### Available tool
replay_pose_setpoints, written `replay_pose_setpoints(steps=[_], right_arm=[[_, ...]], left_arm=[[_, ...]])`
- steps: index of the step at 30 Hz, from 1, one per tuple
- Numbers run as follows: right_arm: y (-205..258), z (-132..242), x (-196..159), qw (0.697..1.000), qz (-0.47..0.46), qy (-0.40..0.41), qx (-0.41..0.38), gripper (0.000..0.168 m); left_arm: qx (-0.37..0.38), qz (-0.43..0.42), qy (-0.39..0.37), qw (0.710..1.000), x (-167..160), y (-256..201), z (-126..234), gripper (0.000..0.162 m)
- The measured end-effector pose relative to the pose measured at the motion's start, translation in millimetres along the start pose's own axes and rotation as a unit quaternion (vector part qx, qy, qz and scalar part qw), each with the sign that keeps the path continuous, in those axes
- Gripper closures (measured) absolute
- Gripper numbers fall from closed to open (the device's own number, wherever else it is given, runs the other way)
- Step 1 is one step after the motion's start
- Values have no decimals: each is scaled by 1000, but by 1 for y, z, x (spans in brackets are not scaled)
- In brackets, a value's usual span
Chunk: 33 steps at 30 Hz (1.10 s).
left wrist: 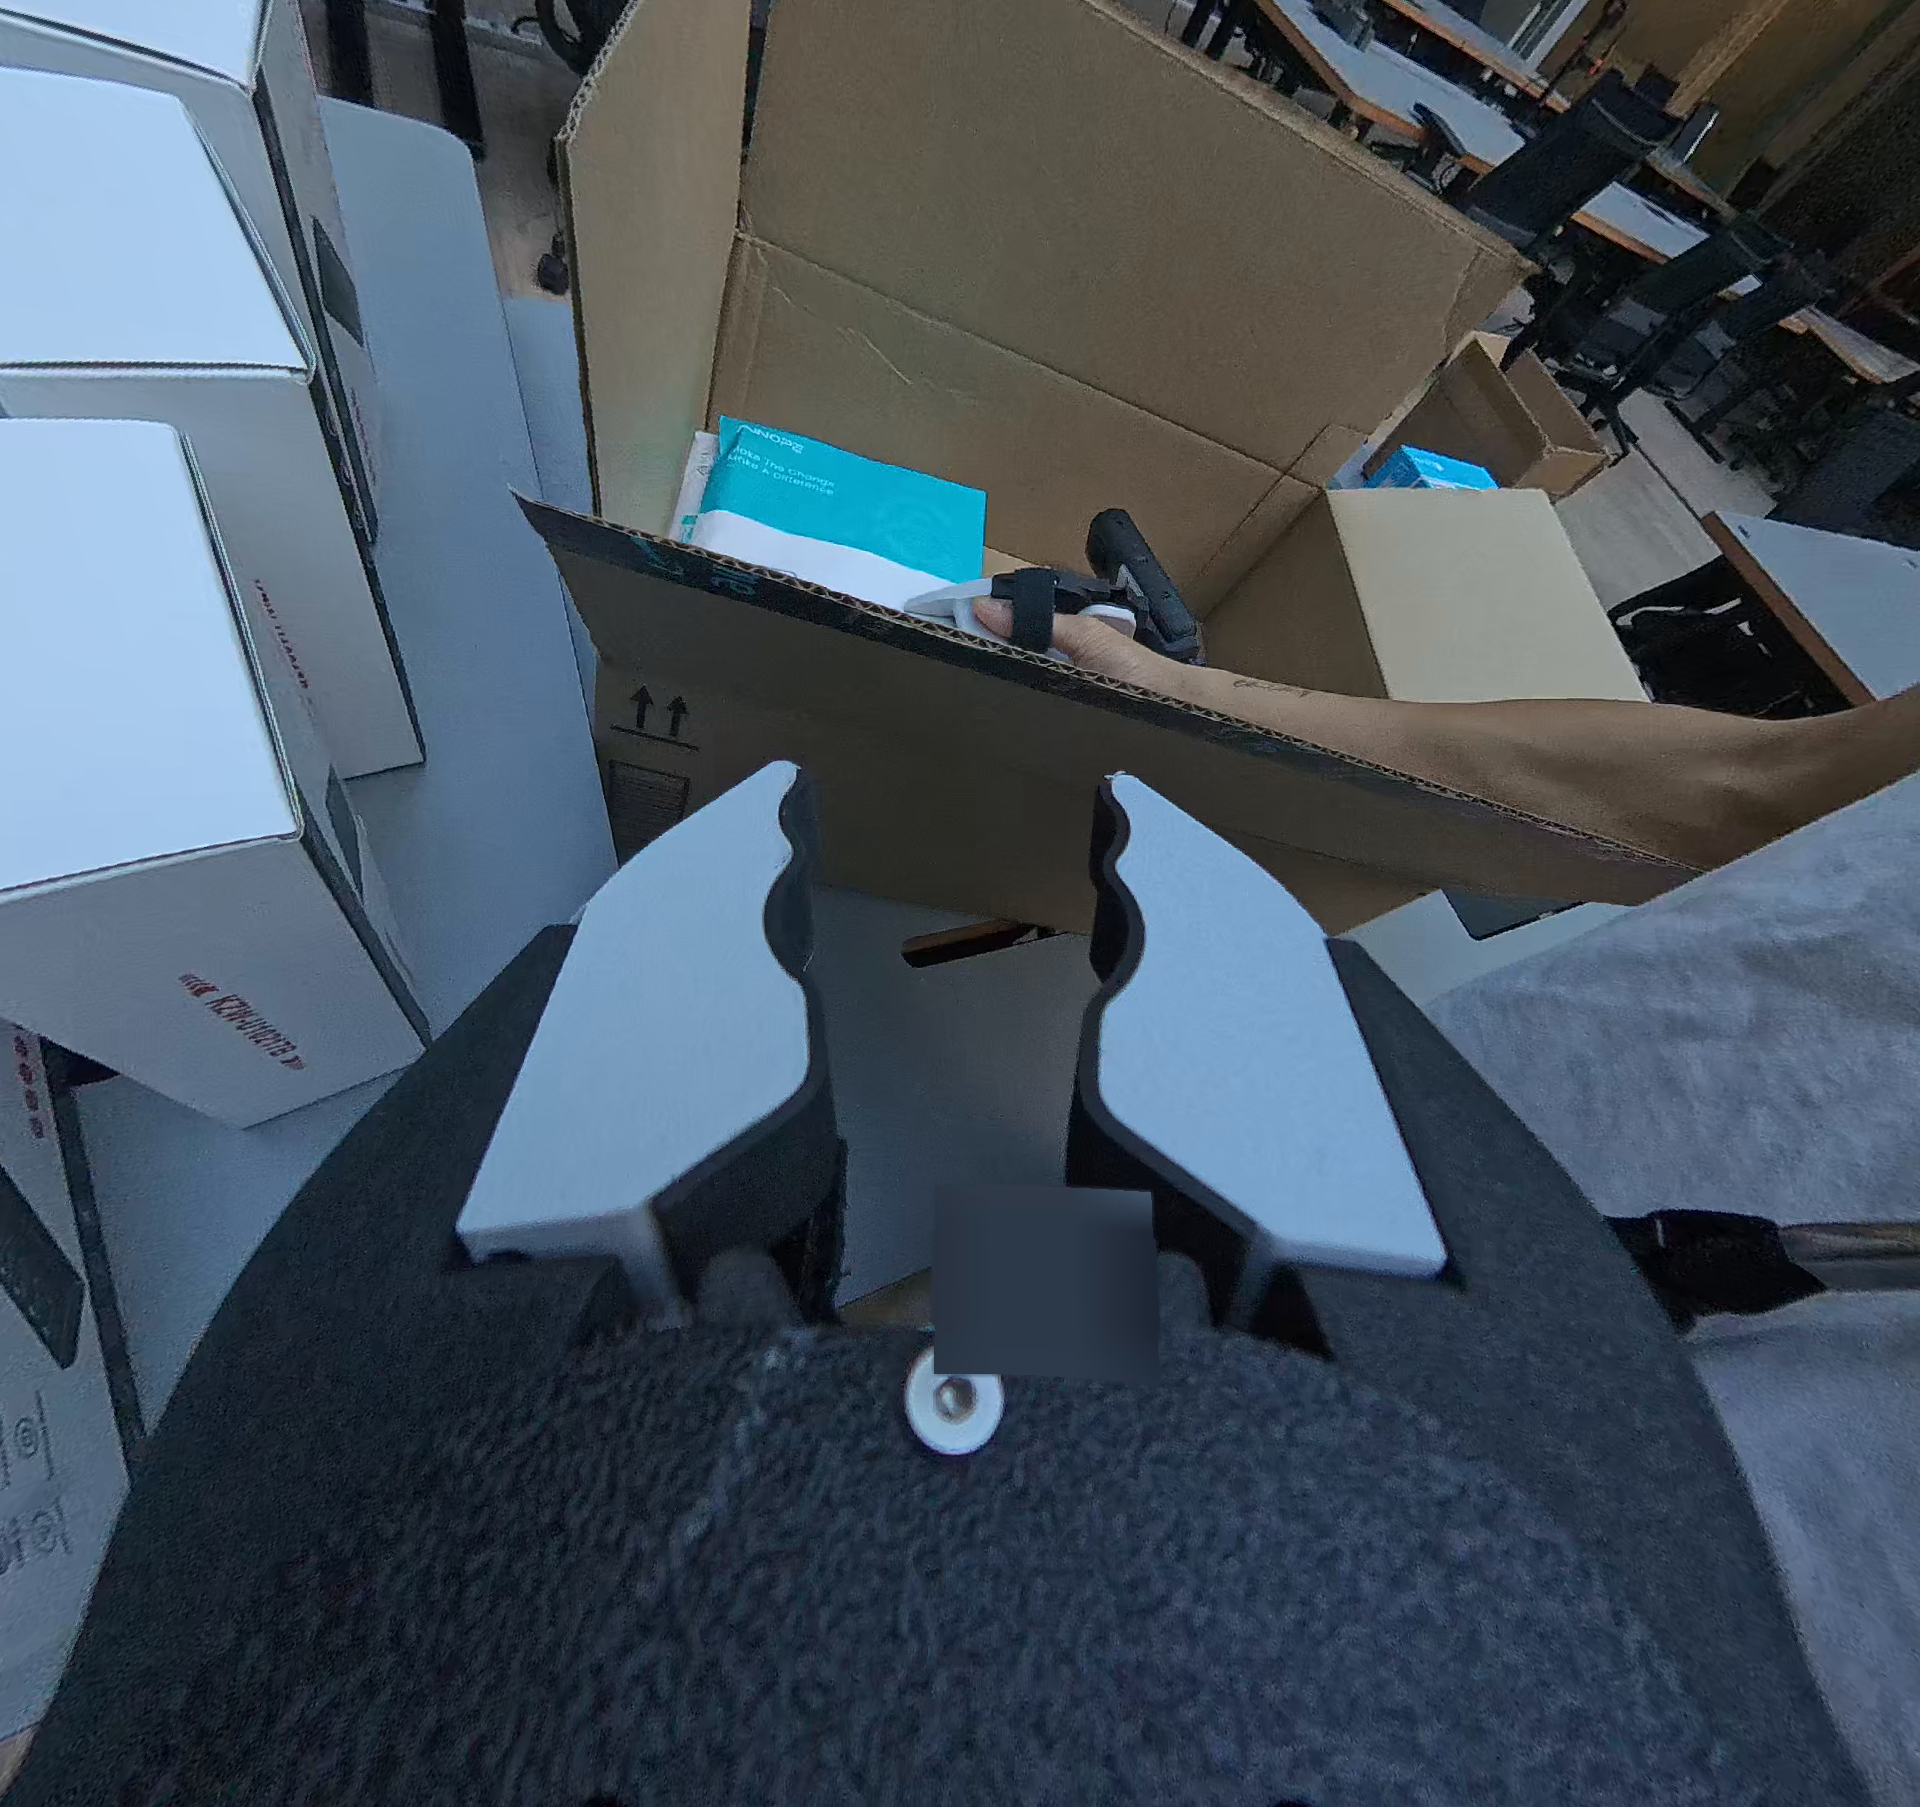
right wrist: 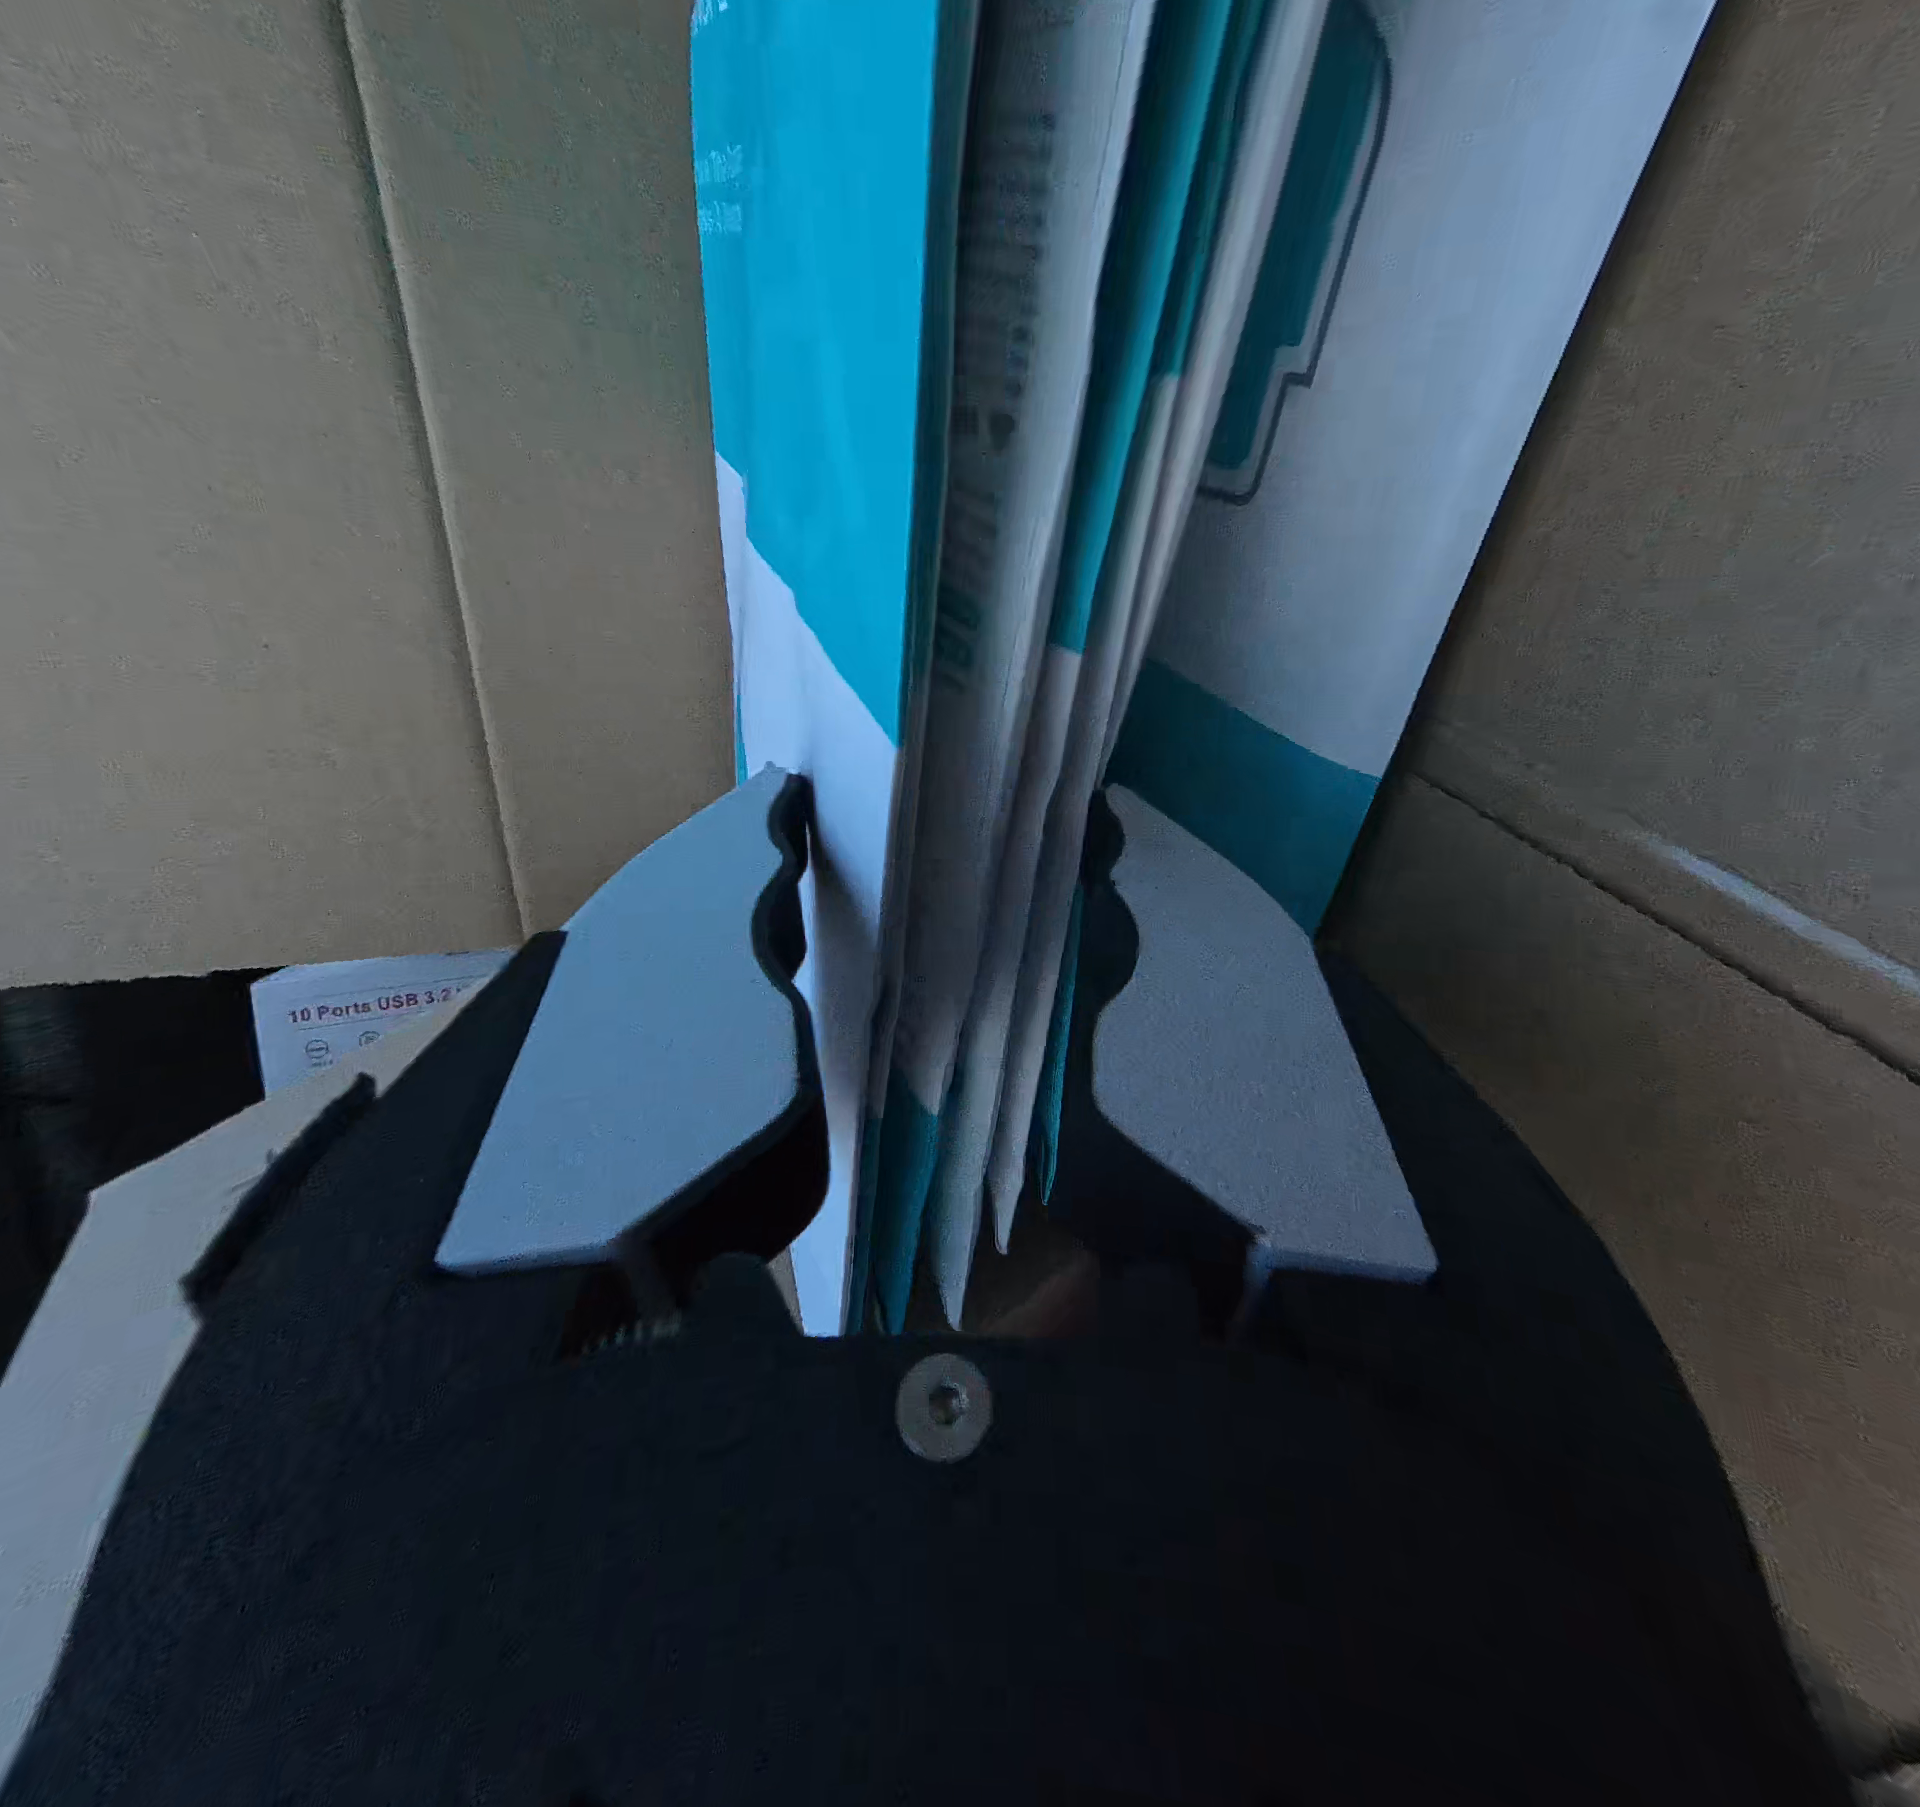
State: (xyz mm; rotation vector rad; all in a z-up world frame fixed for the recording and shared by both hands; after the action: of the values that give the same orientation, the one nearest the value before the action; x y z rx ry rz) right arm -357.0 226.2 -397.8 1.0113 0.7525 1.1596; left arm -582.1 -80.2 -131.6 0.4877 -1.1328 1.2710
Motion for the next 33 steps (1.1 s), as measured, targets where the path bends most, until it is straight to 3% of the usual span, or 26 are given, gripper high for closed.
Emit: replay_pose_setpoints(steps=[2,6,11,13,15,20,24,26,28,33], right_arm=[[2,-3,2,1000,2,1,15,119],[-5,-6,10,999,32,33,16,135],[48,27,5,993,116,18,31,150],[77,54,4,988,143,0,57,164],[114,88,6,986,133,-29,101,164],[197,155,-10,966,255,-18,40,165],[303,179,-26,952,293,-21,88,165],[361,165,-34,942,317,0,112,165],[412,124,-43,936,321,25,139,164],[478,-51,-79,932,273,122,205,164]], left_arm=[[-5,18,-1,1000,-2,3,1,113],[-12,42,0,999,-6,5,1,113],[-17,28,-16,999,1,8,6,113],[-34,29,-25,999,3,10,5,114],[-57,36,-37,997,4,11,3,114],[-144,57,-47,987,3,19,-3,114],[-179,53,-68,980,4,35,11,114],[-200,61,-93,973,9,44,24,114],[-207,73,-121,968,13,55,40,115],[-192,86,-169,963,14,87,83,116]])
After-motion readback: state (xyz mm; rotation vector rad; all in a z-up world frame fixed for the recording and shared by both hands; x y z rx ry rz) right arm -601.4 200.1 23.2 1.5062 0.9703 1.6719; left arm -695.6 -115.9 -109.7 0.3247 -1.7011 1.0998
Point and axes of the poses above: each gripper's, where its closed fingertips meet, z back along the fingers, x out of its top, y = z × x across the jaws, the point moved 7 cm from there along z, back along the fingers, and after that the axes turned 7 degrees about -z, right-handed, at the moved point
